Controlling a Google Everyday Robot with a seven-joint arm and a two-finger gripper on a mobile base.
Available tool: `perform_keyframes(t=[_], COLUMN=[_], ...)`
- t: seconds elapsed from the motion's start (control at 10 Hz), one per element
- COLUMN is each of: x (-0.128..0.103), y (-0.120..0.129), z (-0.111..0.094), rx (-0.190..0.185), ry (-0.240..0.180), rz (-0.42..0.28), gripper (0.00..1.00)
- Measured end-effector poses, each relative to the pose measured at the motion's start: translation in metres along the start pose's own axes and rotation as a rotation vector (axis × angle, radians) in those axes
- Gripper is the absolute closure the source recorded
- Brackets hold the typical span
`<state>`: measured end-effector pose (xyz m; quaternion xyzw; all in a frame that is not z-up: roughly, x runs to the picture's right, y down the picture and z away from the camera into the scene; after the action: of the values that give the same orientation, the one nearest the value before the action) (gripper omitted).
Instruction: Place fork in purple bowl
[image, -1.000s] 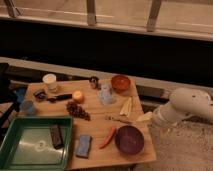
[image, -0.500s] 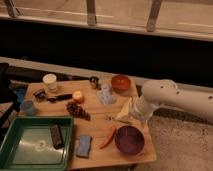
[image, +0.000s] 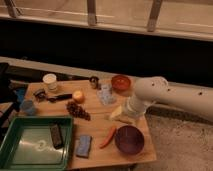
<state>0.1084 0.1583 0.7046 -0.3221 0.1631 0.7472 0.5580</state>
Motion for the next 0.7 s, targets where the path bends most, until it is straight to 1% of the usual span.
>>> perform_keyframes(t=[0.3, 0.4, 0.5, 0.7], x=[-0.012, -0.015, -0.019, -0.025], y=[0.002, 0.0, 0.003, 0.005], z=[0.0, 0.0, 0.002, 0.005], rx=[0.029, 0.041, 0.058, 0.068], ry=[-0.024, -0.03, -0.031, -0.039], rz=[-0.046, -0.058, -0.084, -0.12], gripper=[0.2, 0.2, 0.2, 0.2])
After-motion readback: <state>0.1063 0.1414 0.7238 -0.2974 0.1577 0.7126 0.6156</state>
